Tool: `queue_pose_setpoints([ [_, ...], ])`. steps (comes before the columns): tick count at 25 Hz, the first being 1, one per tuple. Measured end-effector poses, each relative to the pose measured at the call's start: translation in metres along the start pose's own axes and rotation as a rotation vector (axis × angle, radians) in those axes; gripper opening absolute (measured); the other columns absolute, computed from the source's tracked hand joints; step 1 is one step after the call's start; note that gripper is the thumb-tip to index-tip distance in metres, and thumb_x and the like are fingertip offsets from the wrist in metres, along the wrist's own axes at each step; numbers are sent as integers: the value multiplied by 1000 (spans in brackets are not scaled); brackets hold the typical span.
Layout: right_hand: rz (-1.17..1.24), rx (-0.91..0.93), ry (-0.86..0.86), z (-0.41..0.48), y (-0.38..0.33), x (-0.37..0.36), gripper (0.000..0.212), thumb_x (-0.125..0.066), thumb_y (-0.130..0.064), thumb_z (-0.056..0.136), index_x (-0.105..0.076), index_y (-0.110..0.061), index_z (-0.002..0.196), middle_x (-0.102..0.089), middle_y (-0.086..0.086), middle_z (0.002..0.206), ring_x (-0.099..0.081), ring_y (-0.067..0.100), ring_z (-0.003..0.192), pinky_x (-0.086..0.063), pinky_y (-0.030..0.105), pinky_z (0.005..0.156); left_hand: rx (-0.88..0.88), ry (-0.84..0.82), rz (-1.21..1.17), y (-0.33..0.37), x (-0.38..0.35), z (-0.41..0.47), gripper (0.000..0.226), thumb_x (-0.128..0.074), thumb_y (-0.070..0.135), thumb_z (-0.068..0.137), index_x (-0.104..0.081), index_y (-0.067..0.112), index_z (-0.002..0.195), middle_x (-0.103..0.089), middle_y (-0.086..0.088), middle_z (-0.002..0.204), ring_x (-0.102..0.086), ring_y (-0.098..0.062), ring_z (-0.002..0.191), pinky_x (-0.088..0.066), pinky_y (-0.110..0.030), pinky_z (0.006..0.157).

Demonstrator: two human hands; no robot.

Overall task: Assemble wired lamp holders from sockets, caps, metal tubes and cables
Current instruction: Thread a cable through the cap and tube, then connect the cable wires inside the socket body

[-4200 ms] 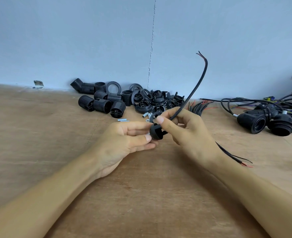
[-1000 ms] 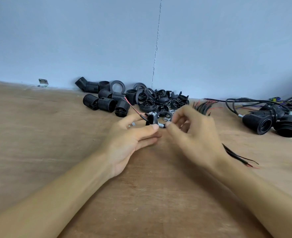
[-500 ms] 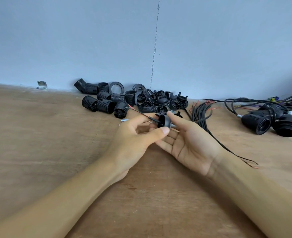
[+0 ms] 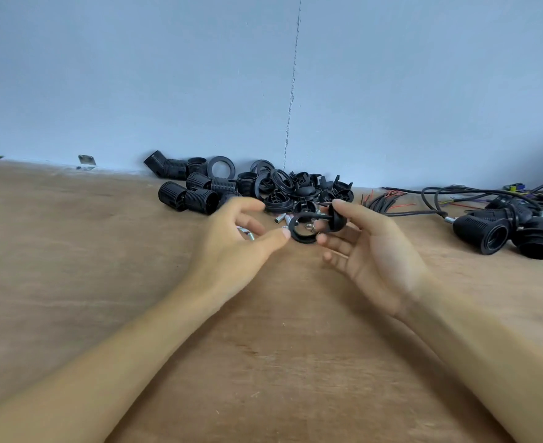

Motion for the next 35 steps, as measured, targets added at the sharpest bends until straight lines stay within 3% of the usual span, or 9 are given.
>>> queue_pose_setpoints([
  [6,-583,-85,168,5,-3,31,57,-58,-60,92,-64,-4,94,-76,15,79,-51,16,40,-38,22,35,-38,234,357,-11,43,44,36,-71,21,90,-61,23,124,-63,1,105,-57,-16,96,-39,-29,80],
  [11,-869,20,141,3,-7,27,48,-55,-51,97,-65,-10,74,-70,6,58,-46,13,35,-33,19,34,-69,166,477,-22,27,62,39,-65,39,95,-64,27,131,-59,-11,117,-57,-24,109,-38,-30,87],
  [14,-1147,436,189,-4,-26,12,31,-66,-42,92,-64,-20,70,-64,-3,56,-50,8,48,-37,16,49,-93,139,502,-20,14,64,39,-72,40,89,-66,24,125,-61,-11,114,-58,-27,109,-44,-34,89],
  [17,-1317,740,119,-15,-36,-12,7,-73,-35,87,-69,-29,87,-58,-12,78,-54,7,74,-44,22,67,-95,165,455,-16,13,65,31,-75,27,87,-64,18,114,-66,-8,113,-60,-27,109,-46,-36,90],
  [20,-1587,764,-71,-11,-16,-27,27,-71,-36,90,-72,-27,116,-60,-9,111,-52,18,108,-43,36,94,-59,191,425,-13,15,61,25,-70,23,85,-54,18,103,-66,-3,103,-60,-27,102,-47,-37,83],
  [26,-1641,762,-44,-11,-14,-28,20,-66,-34,95,-72,-30,114,-64,-14,106,-48,21,107,-39,41,89,-201,301,309,25,21,44,40,-72,31,77,-47,26,108,-60,8,105,-56,-16,94,-39,-31,78],
  [28,-1671,771,18,-9,-17,-26,30,-64,-34,95,-67,-31,125,-61,-12,119,-46,23,114,-38,41,91,-85,187,14,29,12,40,39,-72,27,82,-55,22,117,-64,5,100,-63,-12,85,-47,-24,73],
  [31,-1752,747,70,-8,-17,-22,33,-57,-40,98,-63,-36,130,-60,-15,125,-43,24,117,-33,40,90,182,-163,-521,16,-24,16,15,-64,14,94,-68,4,104,-71,-12,82,-68,-23,64,-56,-29,58],
  [35,-1757,799,91,-12,-25,-21,24,-65,-44,93,-72,-36,114,-64,-13,106,-45,22,108,-30,40,88,241,-425,-586,2,-38,-18,19,-65,12,95,-74,11,112,-75,-15,87,-70,-32,69,-58,-32,60],
])
Point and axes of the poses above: each hand's wrist, its own z-axis towards the middle knuckle, its own x-axis out of the back of the hand, y = z × x, the point moved 9 cm from there along z, towards the middle knuckle
